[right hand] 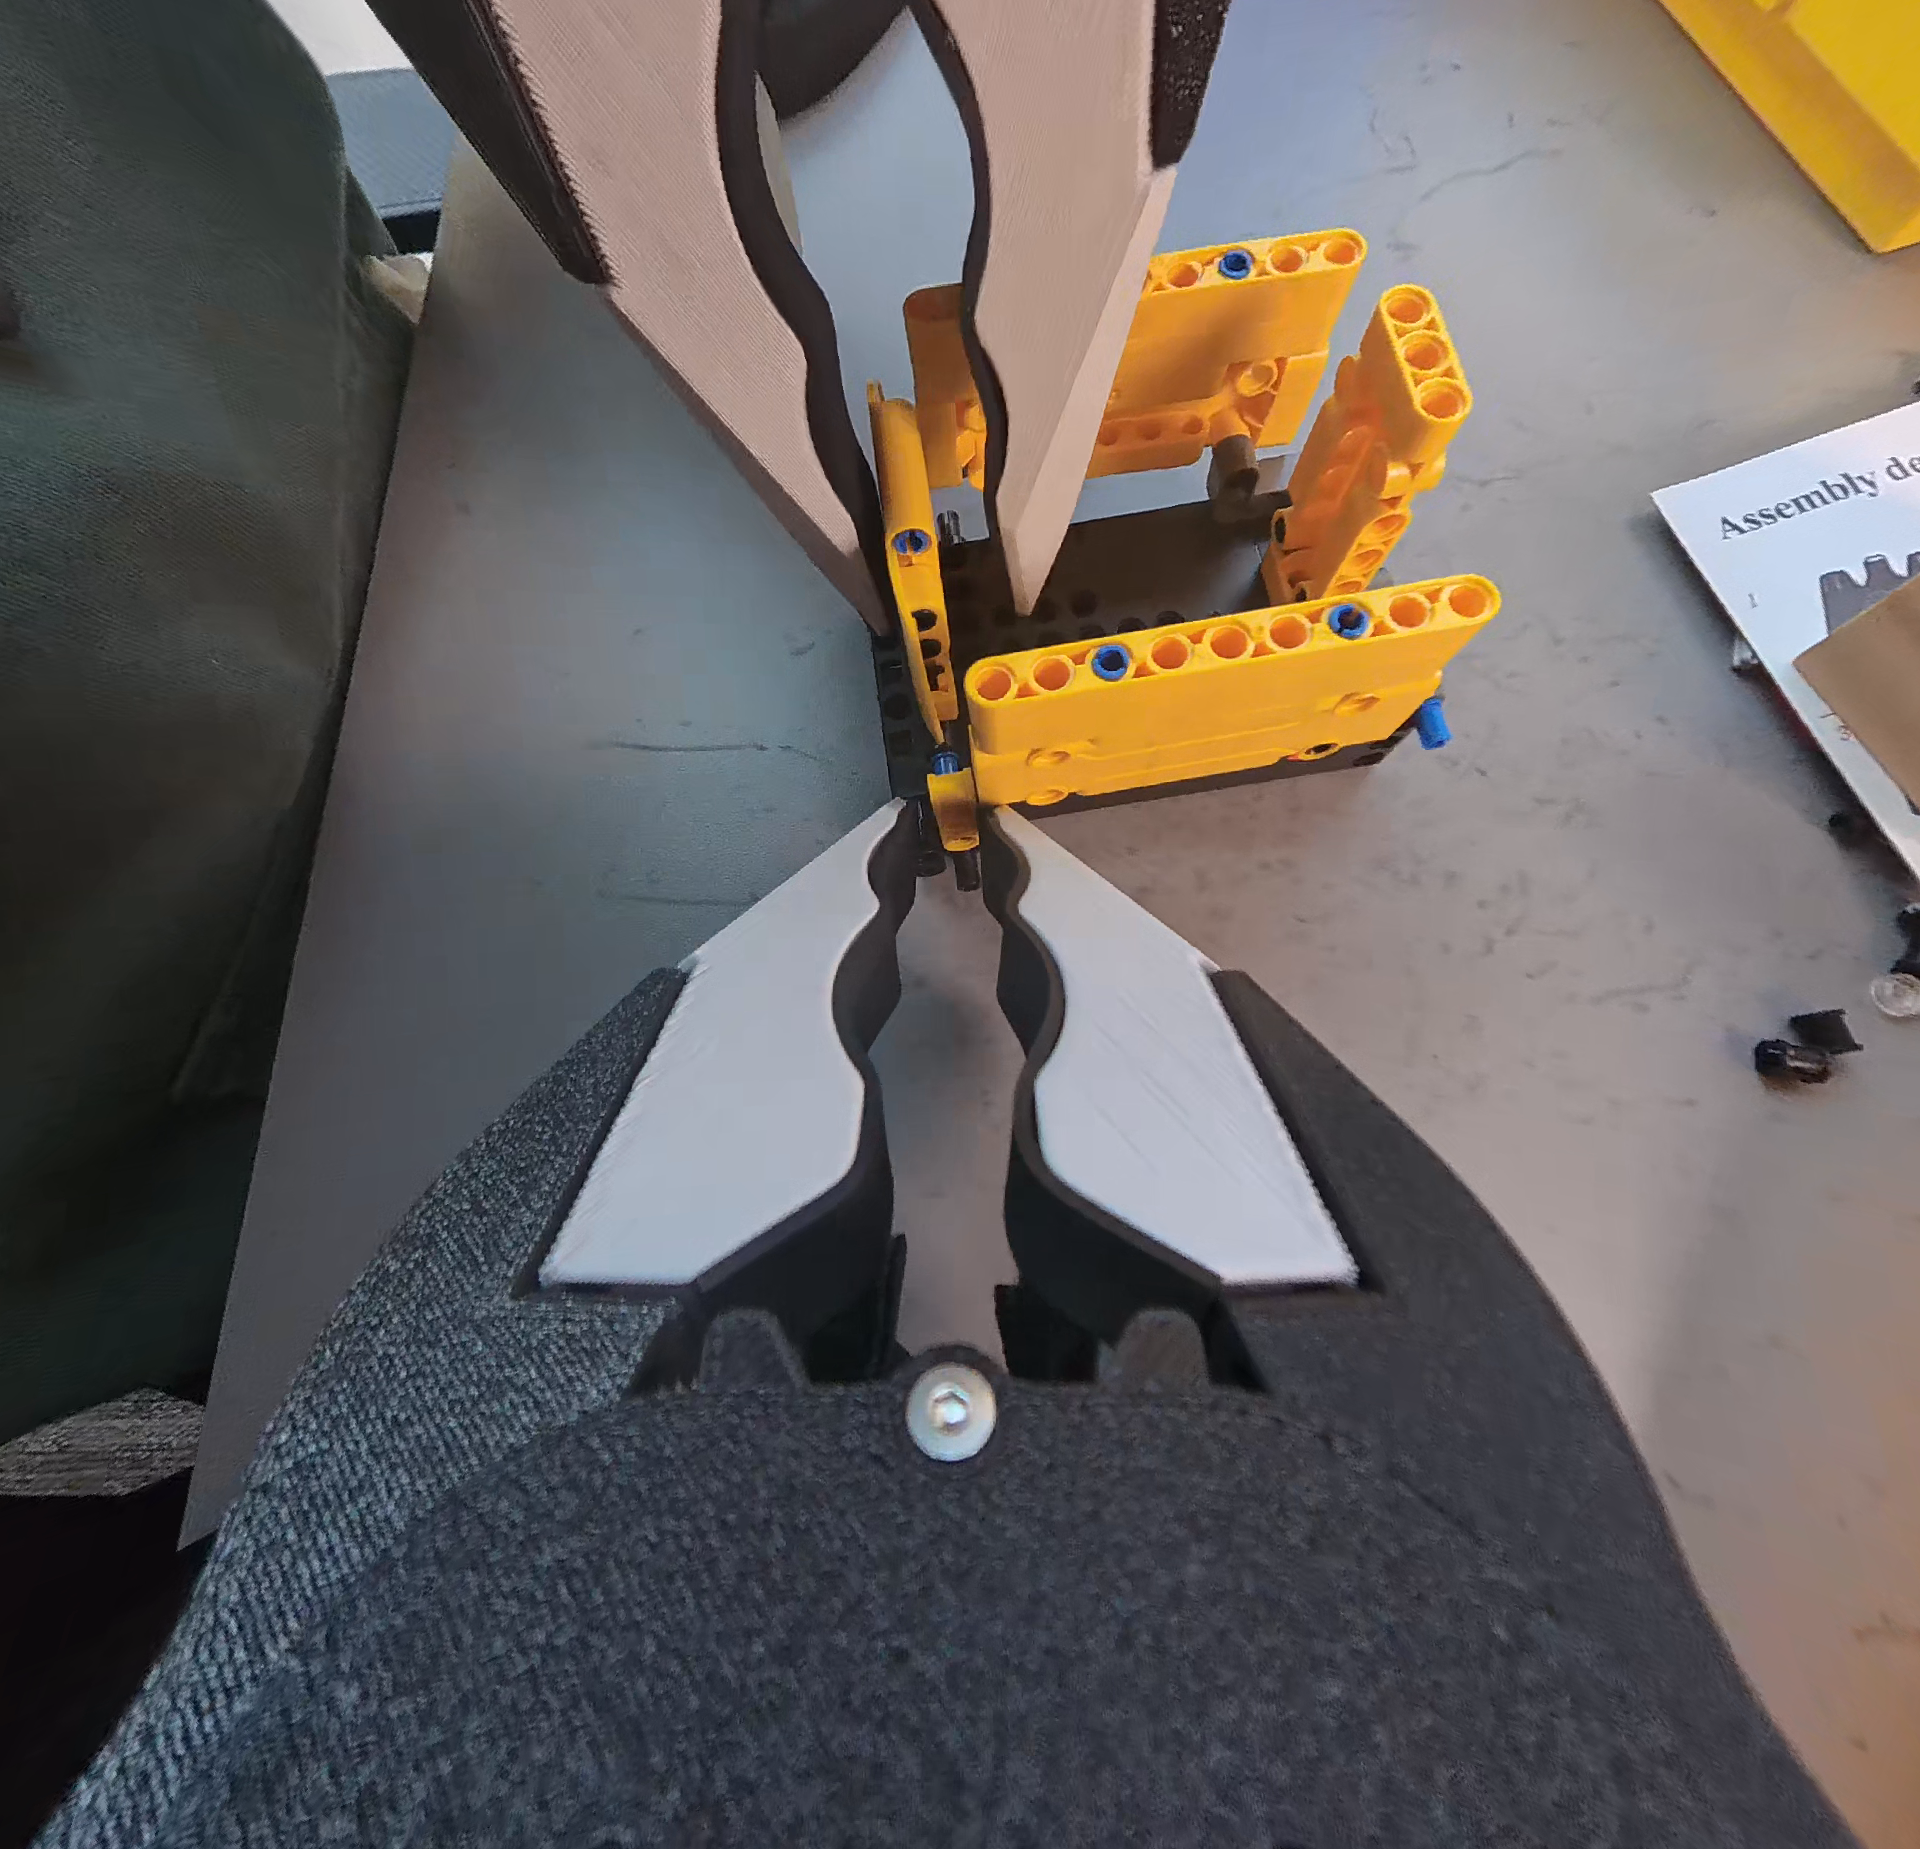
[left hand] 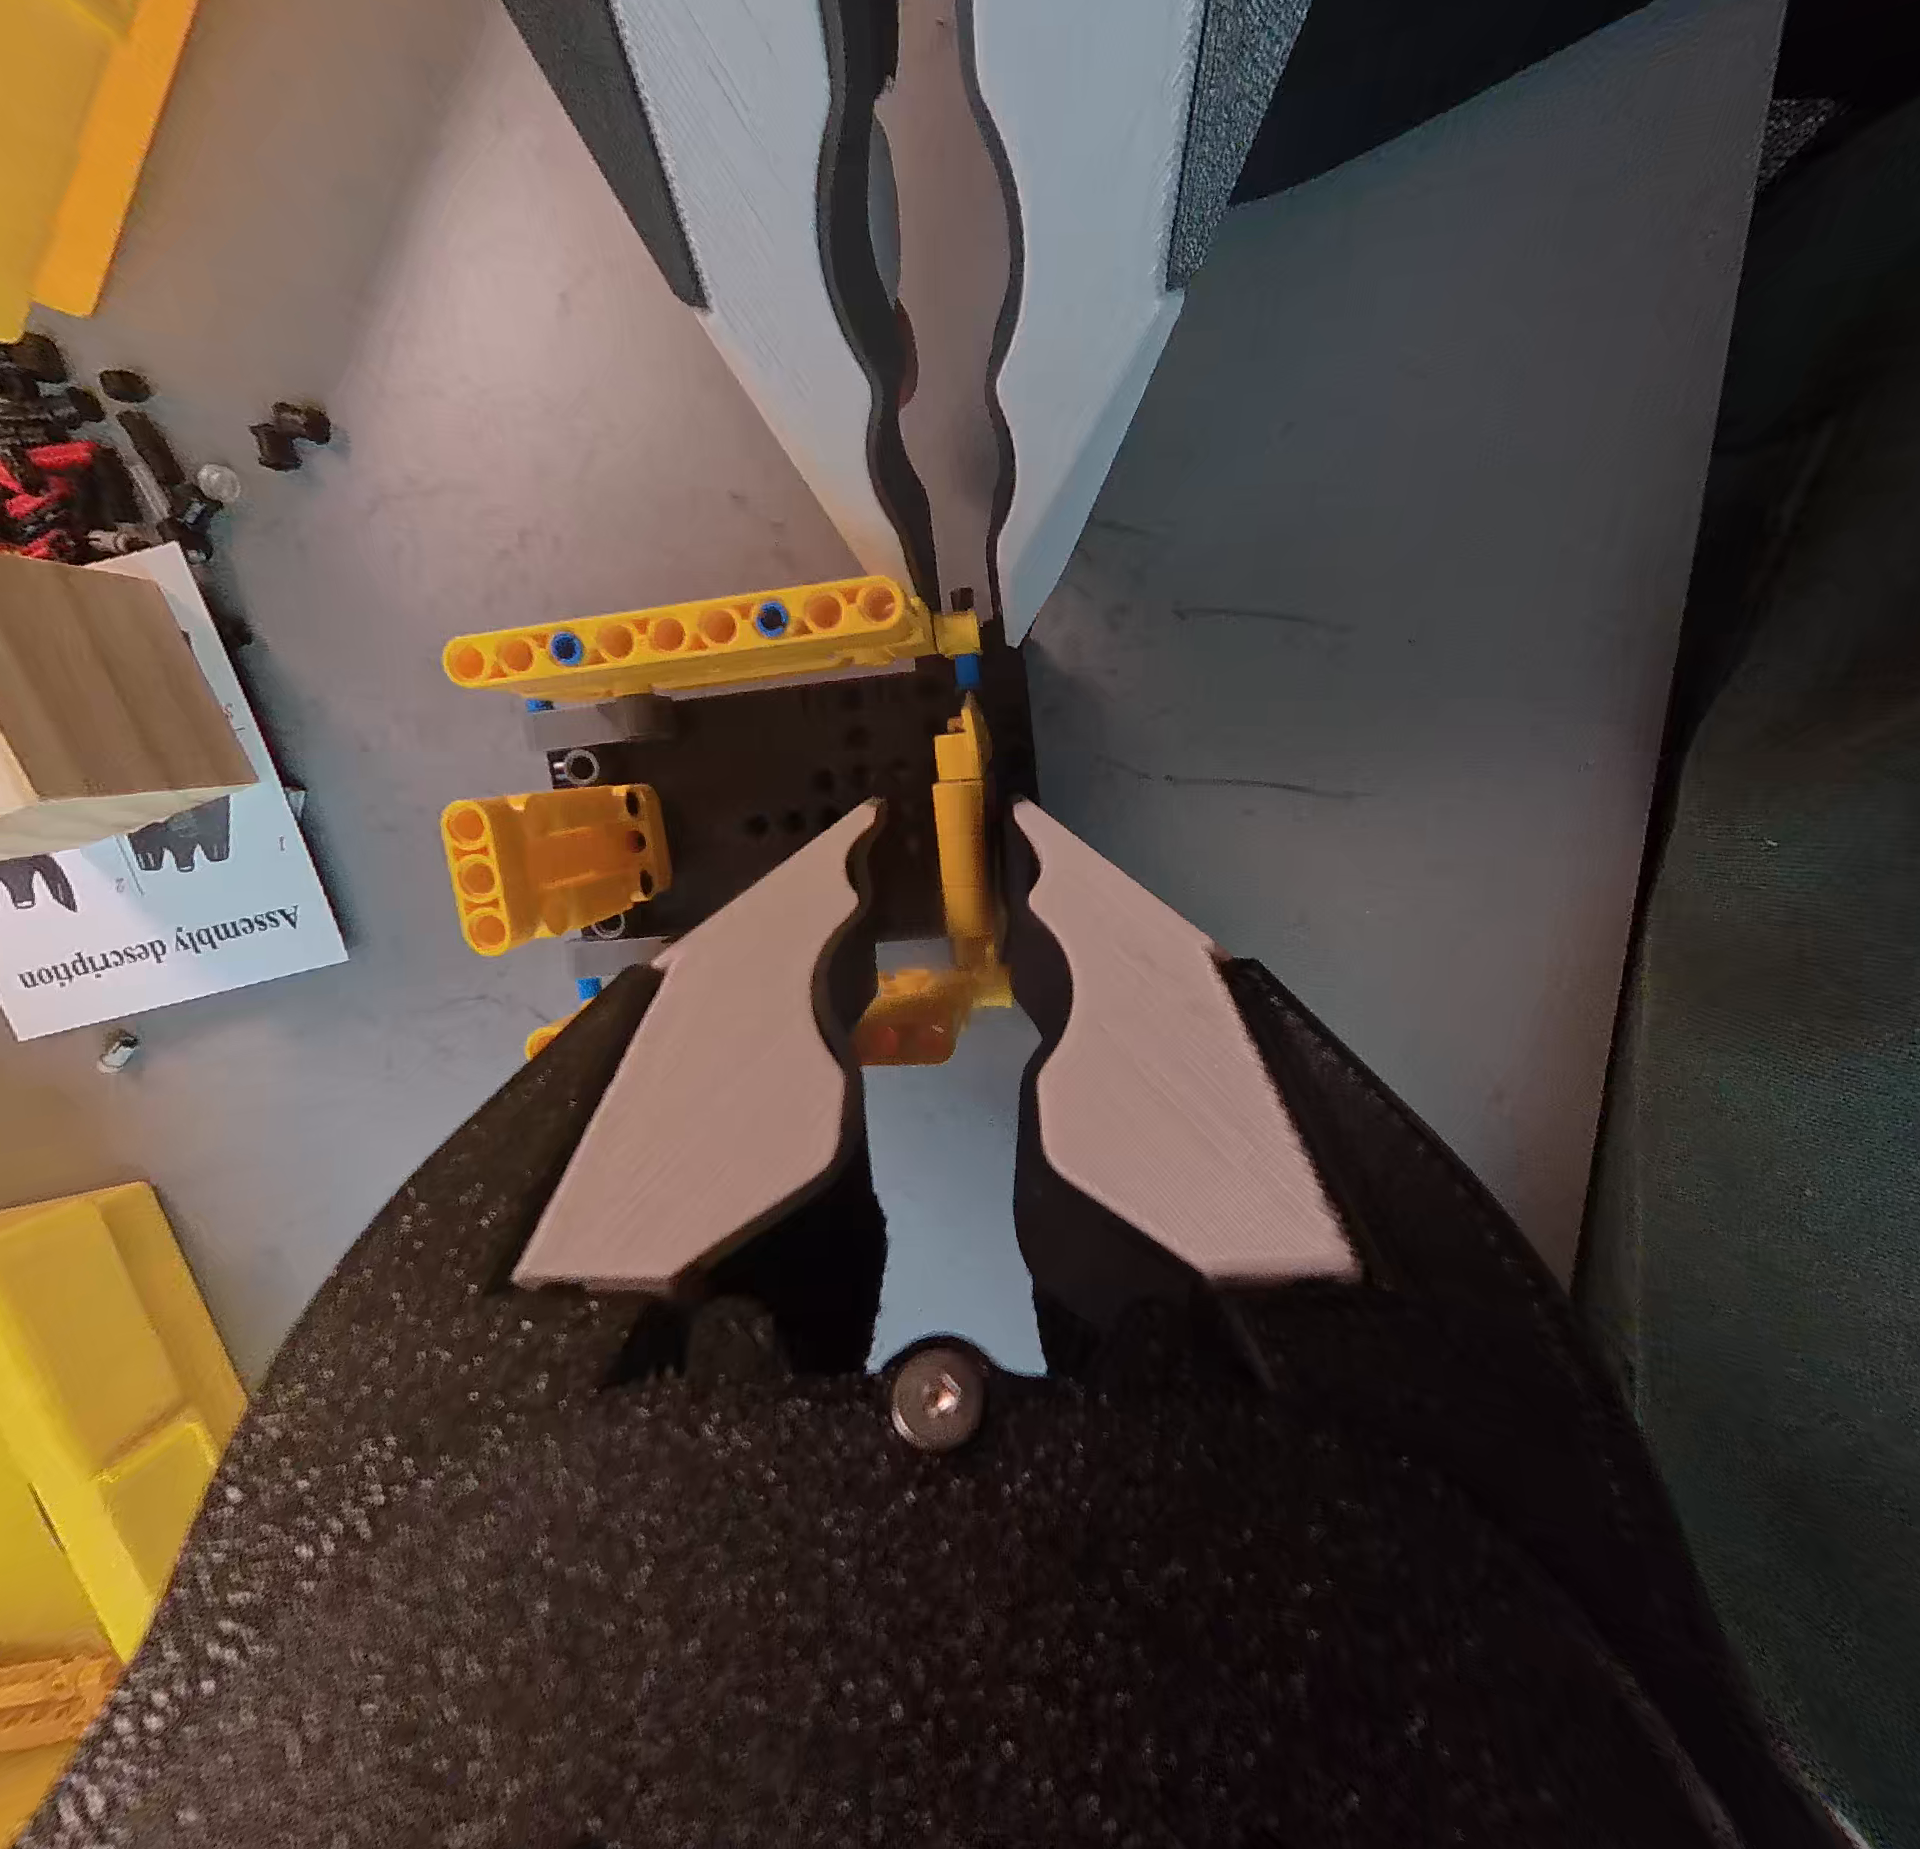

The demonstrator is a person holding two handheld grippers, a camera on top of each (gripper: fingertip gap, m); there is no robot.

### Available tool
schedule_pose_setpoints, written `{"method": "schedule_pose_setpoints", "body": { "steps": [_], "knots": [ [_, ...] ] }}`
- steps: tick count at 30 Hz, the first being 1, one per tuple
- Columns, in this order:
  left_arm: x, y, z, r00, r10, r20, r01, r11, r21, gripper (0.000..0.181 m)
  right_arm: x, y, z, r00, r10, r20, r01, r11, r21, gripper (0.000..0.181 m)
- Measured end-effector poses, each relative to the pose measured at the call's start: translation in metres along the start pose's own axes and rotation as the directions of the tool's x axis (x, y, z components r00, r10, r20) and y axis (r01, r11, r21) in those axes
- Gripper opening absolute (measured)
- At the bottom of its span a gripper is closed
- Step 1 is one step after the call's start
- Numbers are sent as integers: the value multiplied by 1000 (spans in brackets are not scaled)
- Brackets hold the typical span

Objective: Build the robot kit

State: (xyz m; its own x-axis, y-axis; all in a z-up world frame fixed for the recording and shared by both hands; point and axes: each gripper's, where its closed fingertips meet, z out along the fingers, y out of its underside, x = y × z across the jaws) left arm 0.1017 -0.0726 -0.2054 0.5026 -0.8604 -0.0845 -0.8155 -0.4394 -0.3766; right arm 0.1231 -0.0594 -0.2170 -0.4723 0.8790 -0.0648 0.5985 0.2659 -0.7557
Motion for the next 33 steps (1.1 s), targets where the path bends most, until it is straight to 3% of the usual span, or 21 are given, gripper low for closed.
{"method": "schedule_pose_setpoints", "body": {
  "steps": [14, 18, 33],
  "knots": [
    [5, 0, 7, 994, 64, -87, -78, 983, -167, 8, 1, -2, 1, 1000, 4, 15, -4, 1000, 19, 11],
    [4, 0, 11, 991, 118, -62, -129, 967, -219, 8, 2, -2, 1, 1000, 4, 24, -4, 1000, 24, 9],
    [0, -2, 11, 996, 72, -51, -79, 986, -148, 2, 5, -6, 3, 1000, 5, 15, -6, 998, 56, 6]
  ]
}}
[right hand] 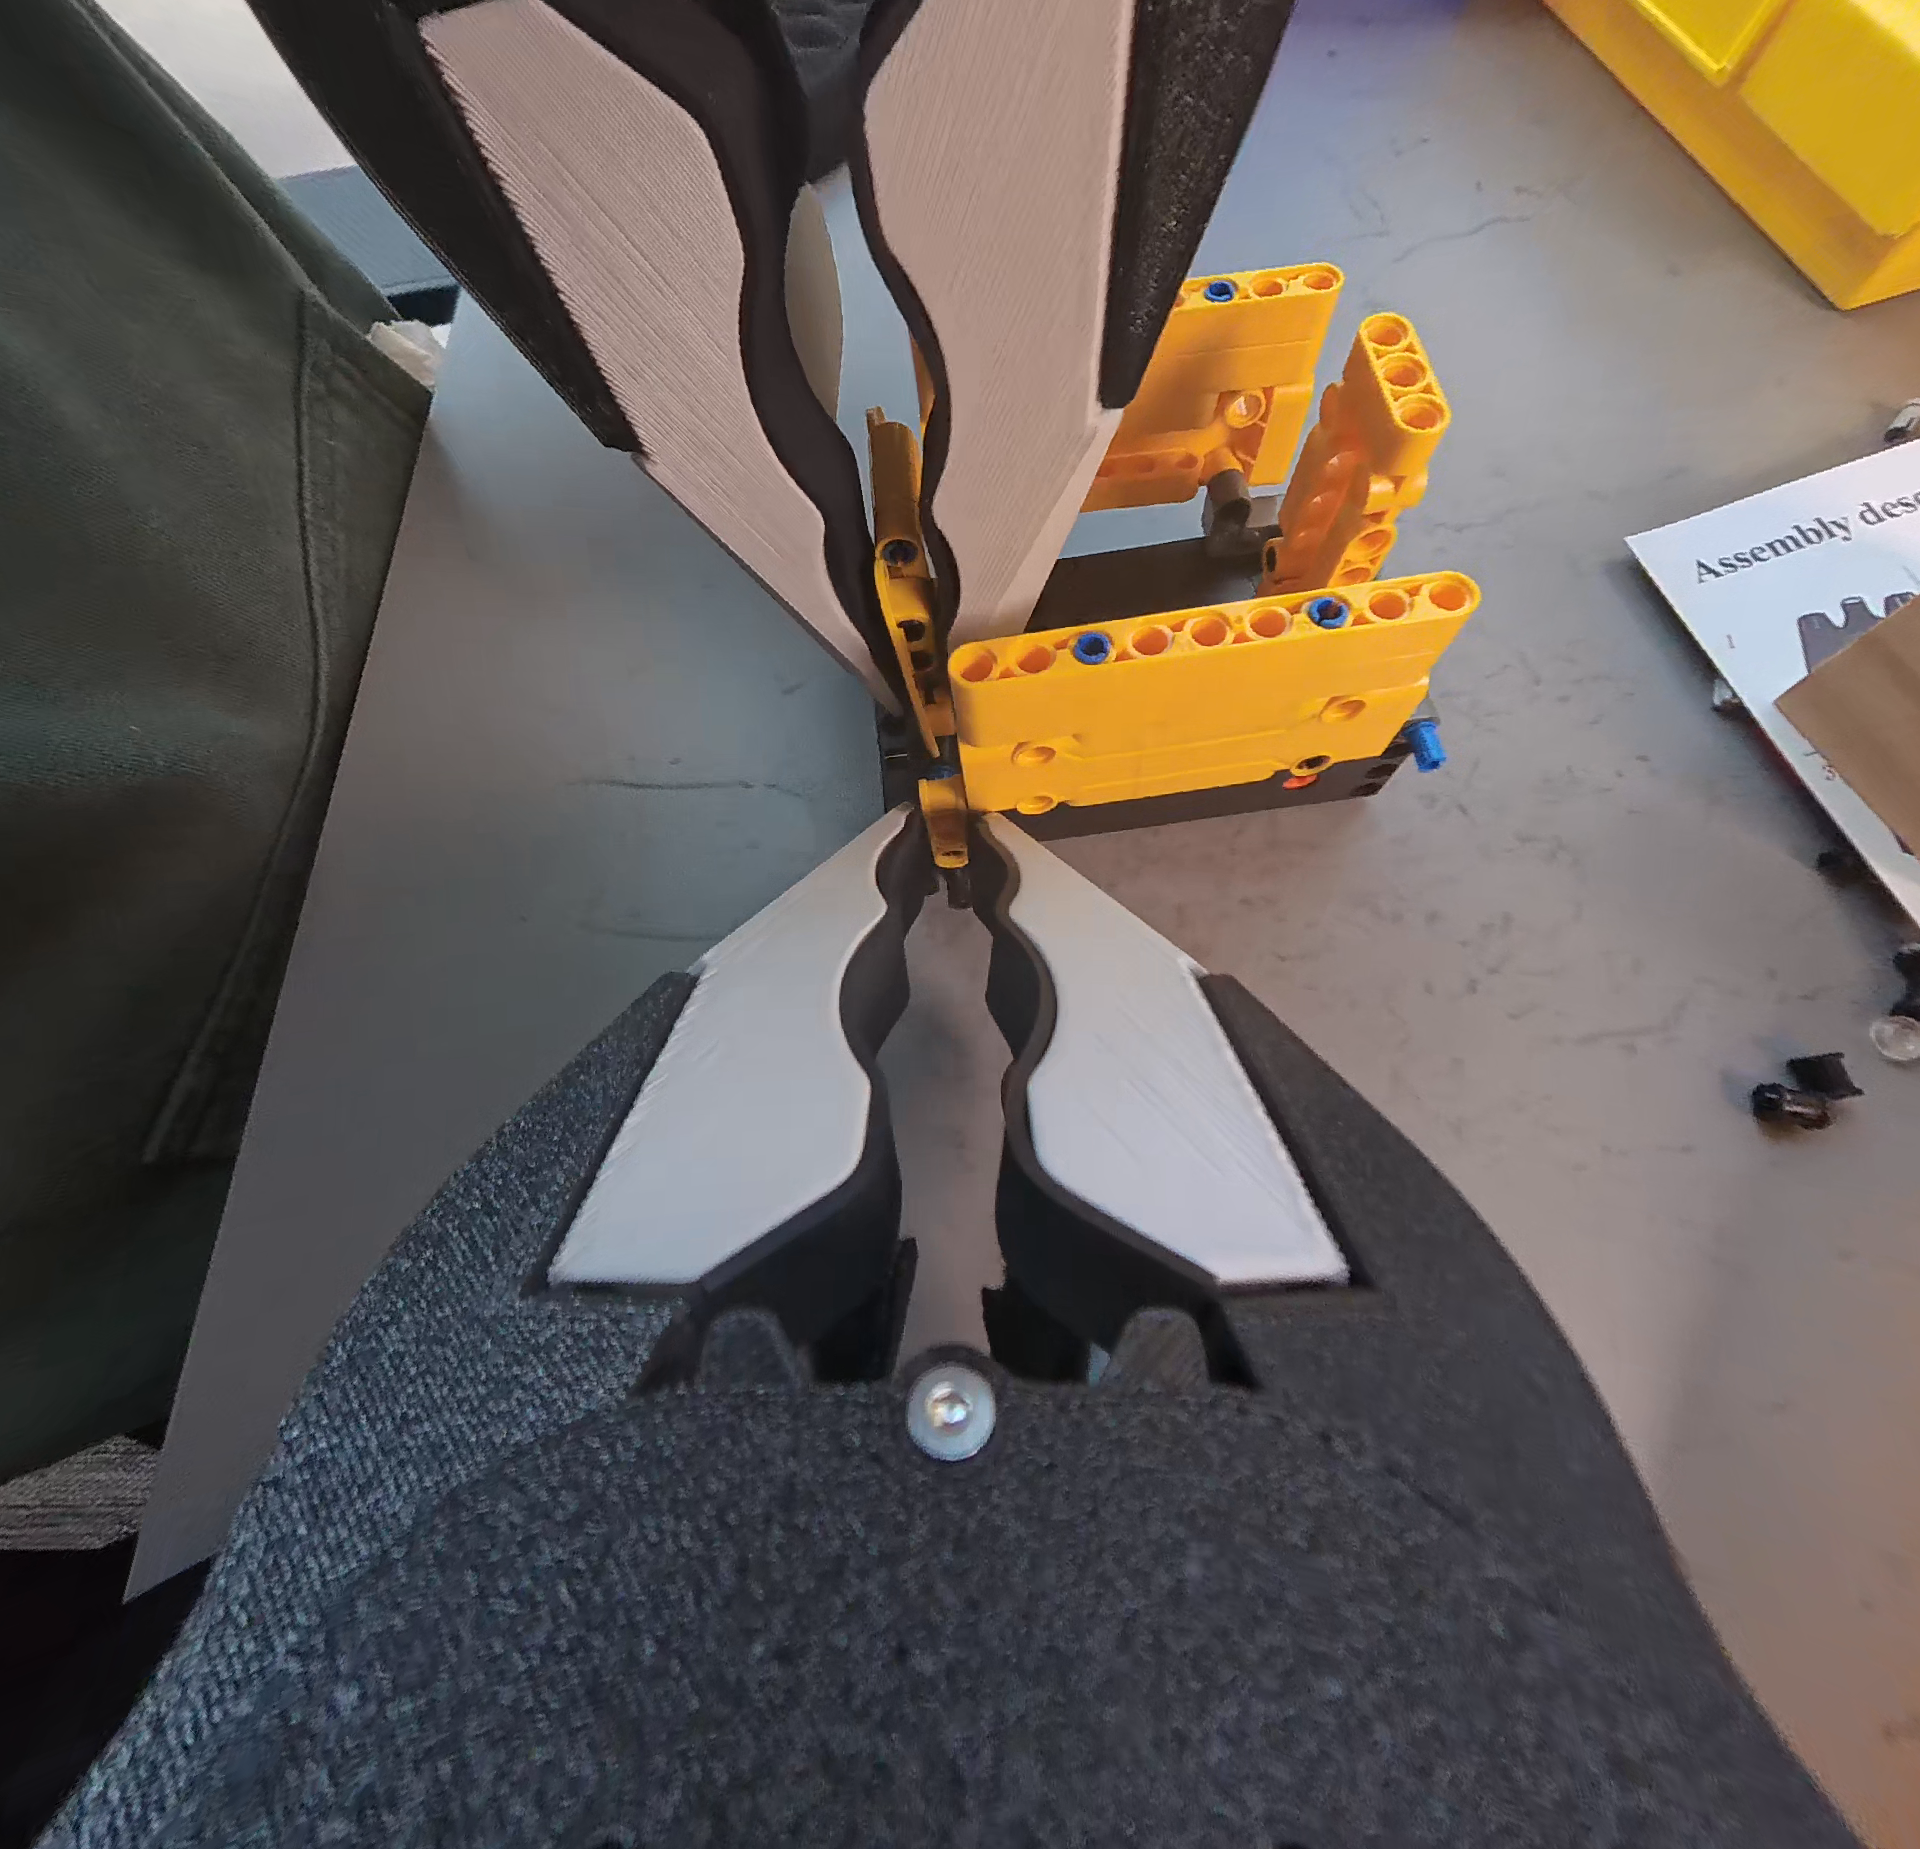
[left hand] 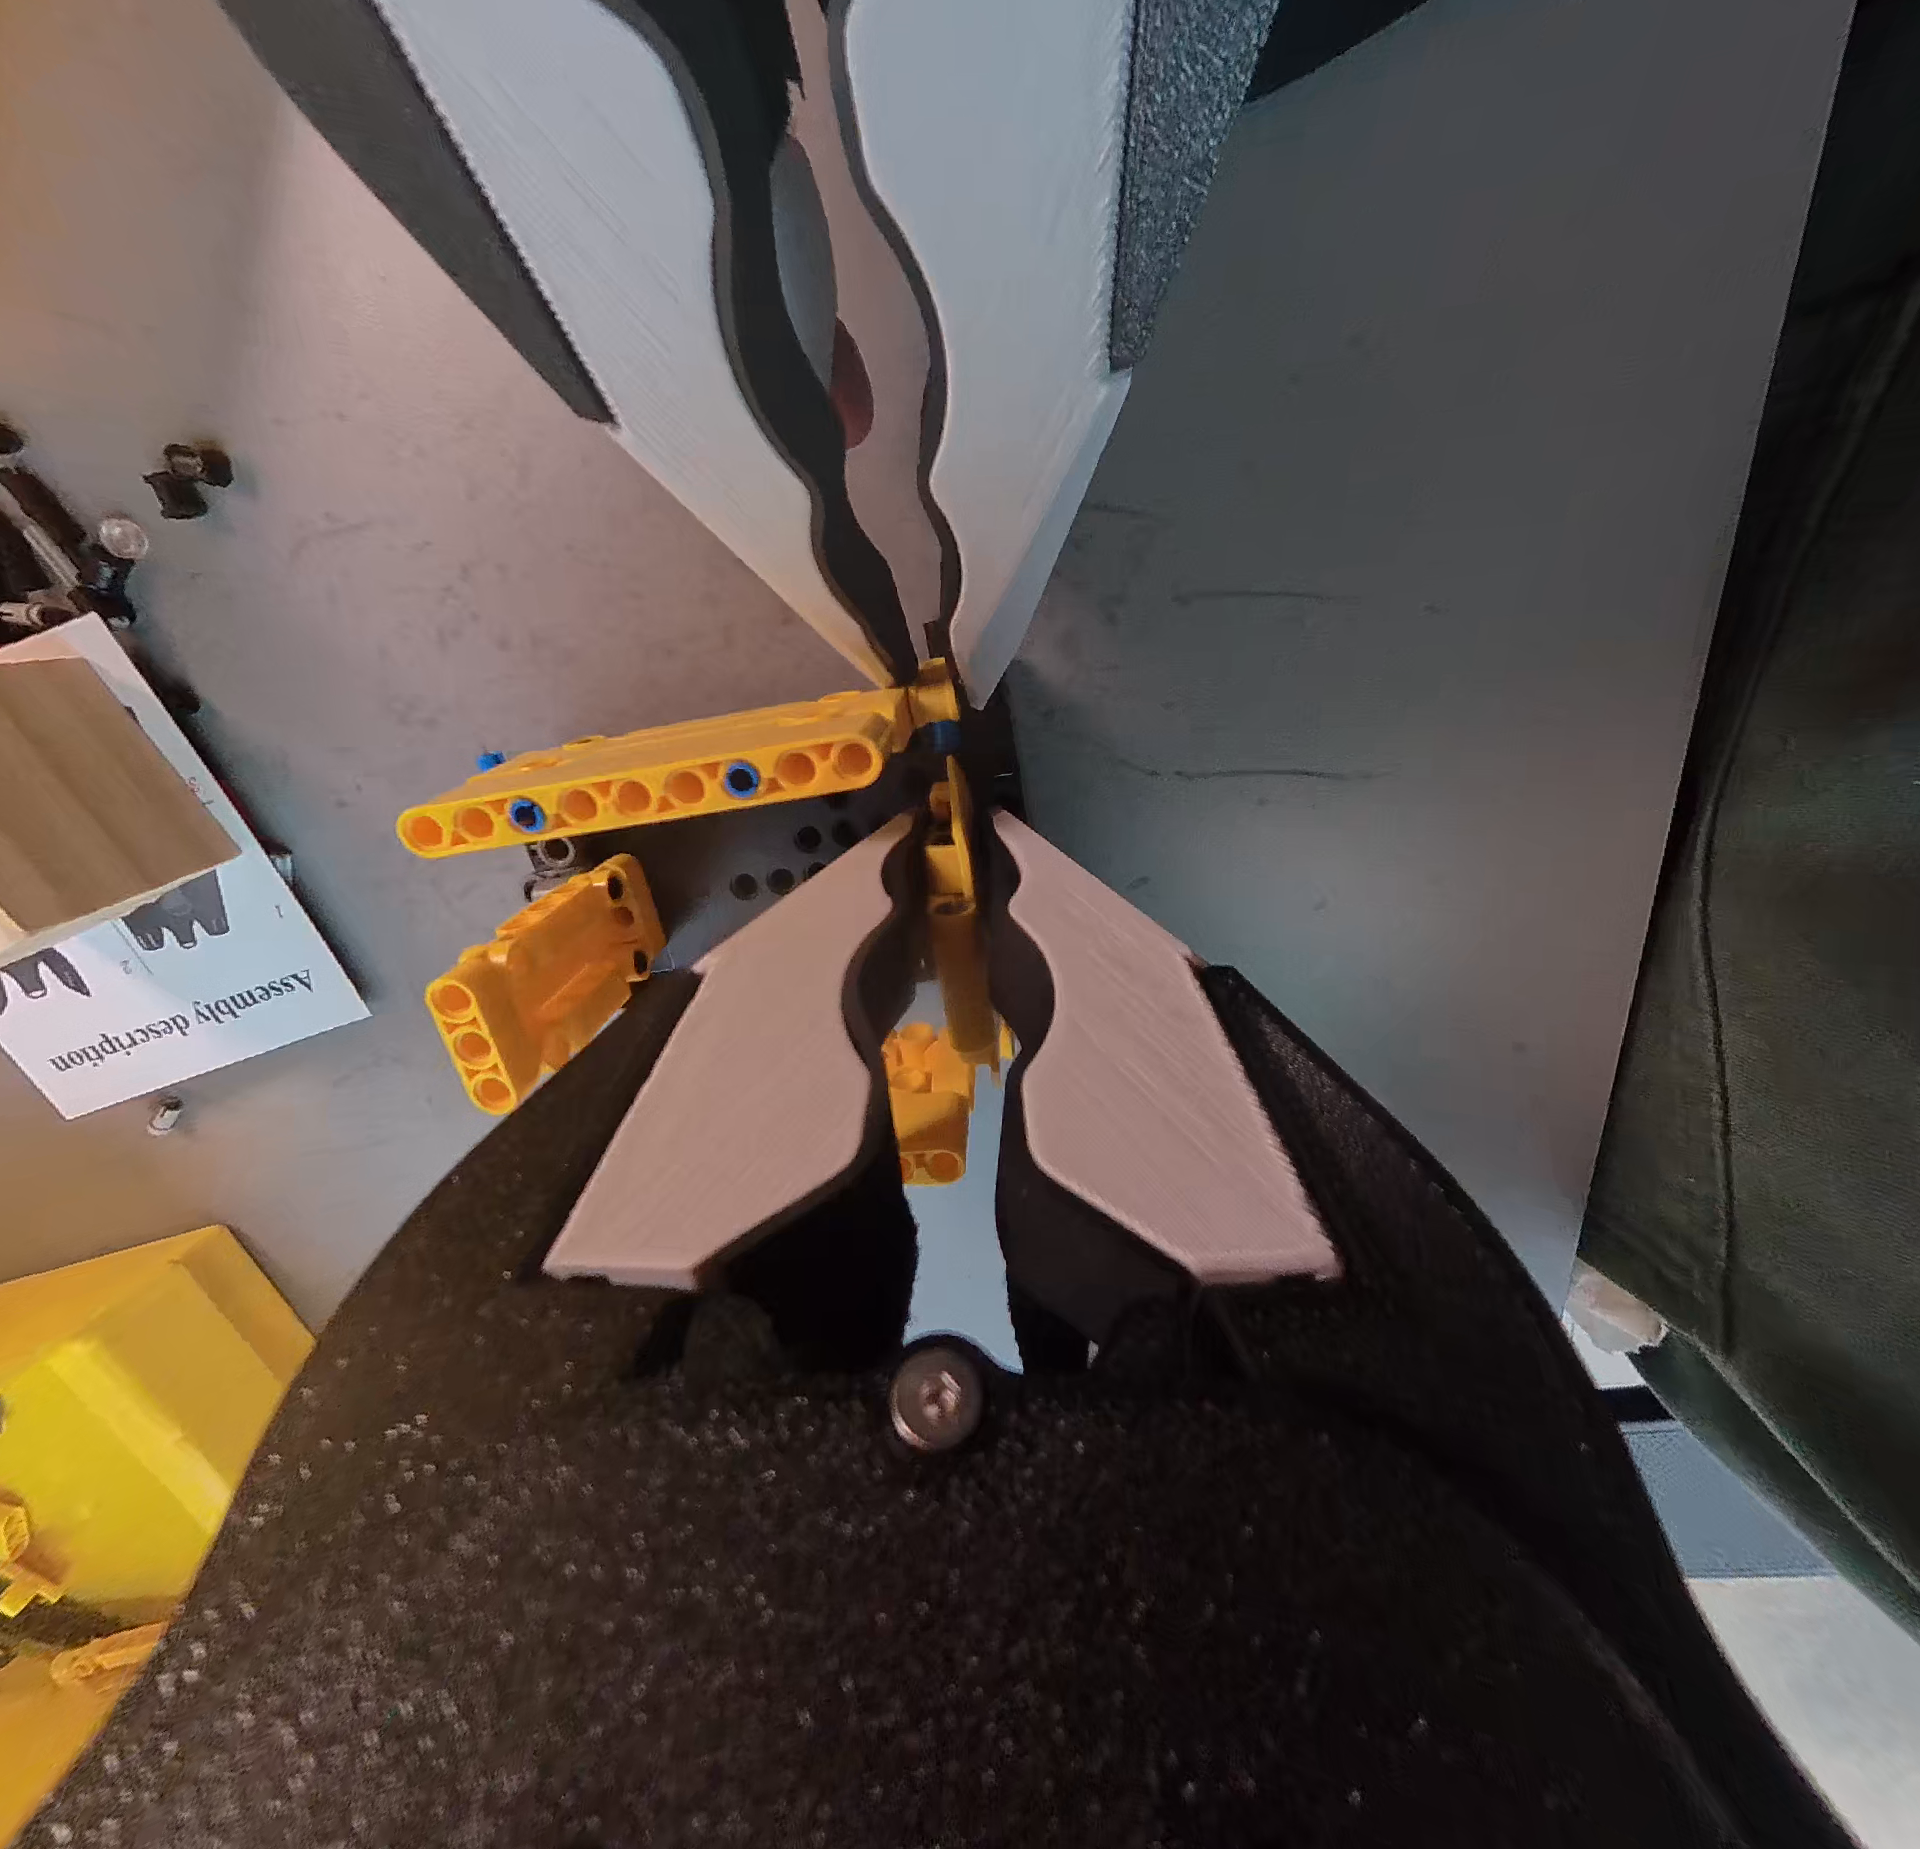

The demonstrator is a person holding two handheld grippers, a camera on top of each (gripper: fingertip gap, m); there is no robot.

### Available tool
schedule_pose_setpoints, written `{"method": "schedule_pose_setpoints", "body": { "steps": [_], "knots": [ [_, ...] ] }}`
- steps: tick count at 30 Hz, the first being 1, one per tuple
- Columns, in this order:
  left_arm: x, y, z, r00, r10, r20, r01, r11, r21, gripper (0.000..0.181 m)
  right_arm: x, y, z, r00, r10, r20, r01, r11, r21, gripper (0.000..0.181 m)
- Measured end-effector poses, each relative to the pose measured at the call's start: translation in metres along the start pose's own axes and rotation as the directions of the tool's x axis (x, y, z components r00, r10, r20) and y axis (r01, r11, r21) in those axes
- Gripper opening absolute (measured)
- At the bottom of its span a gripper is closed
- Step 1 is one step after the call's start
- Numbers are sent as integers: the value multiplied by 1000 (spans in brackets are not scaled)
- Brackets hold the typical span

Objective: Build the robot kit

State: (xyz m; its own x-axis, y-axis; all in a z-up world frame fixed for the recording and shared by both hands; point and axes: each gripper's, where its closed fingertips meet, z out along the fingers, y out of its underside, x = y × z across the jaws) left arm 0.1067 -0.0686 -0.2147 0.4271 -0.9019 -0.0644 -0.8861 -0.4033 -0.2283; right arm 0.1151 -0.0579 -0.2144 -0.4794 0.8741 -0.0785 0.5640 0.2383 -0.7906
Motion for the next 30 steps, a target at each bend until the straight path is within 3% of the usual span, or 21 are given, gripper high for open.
{"method": "schedule_pose_setpoints", "body": {
  "steps": [11, 23, 30],
  "knots": [
    [-3, -6, -2, 995, -90, -45, 92, 995, 47, 2, 1, -1, 1, 997, 66, 34, -67, 998, 19, 7],
    [-1, -4, 2, 998, -48, -39, 47, 998, -32, 5, 1, 1, 2, 997, 64, 33, -64, 998, -1, 8],
    [1, -2, -12, 997, -56, -53, 57, 998, 12, 28, 3, 1, 2, 999, 39, -4, -39, 999, -13, 10]
  ]
}}
